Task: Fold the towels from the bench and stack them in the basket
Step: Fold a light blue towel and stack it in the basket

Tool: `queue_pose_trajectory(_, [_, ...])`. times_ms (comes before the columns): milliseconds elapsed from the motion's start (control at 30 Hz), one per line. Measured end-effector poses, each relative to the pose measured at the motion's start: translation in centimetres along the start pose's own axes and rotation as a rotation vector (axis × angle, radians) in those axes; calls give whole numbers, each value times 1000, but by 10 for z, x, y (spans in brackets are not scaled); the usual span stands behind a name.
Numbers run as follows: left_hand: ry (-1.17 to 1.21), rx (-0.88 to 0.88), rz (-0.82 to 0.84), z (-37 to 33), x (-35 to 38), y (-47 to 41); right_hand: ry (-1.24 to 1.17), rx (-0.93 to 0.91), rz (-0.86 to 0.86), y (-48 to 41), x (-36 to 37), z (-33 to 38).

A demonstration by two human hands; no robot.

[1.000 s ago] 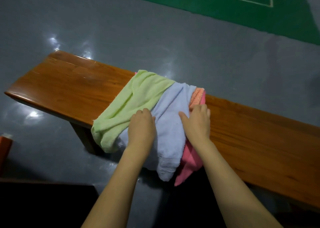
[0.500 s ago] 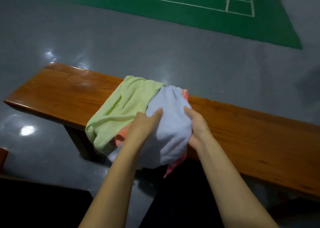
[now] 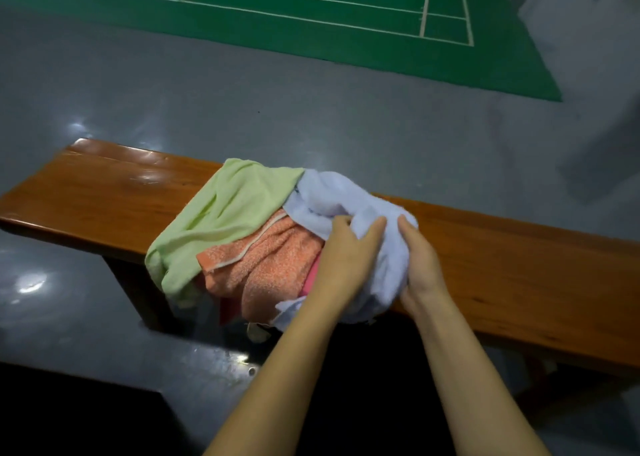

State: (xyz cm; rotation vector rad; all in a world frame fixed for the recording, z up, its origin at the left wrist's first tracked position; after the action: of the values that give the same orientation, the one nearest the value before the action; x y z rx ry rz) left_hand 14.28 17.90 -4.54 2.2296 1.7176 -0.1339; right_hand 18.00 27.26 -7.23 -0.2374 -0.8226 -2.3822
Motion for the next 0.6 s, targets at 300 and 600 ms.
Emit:
queue_pose_trajectory(300, [218, 300, -56, -41, 42, 15, -60, -262, -16, 31, -15, 50])
queue_pose_trajectory(600, [28, 293, 43, -4, 53, 41, 42, -215, -213, 40, -72, 31])
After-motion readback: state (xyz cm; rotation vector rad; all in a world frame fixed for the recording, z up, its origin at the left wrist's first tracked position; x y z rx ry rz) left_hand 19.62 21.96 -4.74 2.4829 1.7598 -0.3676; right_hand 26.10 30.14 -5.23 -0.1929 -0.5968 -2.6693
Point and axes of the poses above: each hand's wrist, its own y-axis away from the middle knuckle, its own x-axis out of the palm, z = x × y, the point moved 2 cm from there along -y, towards the middle knuckle, and after that the axes turned 10 degrees about -z, right-handed, at the moved point
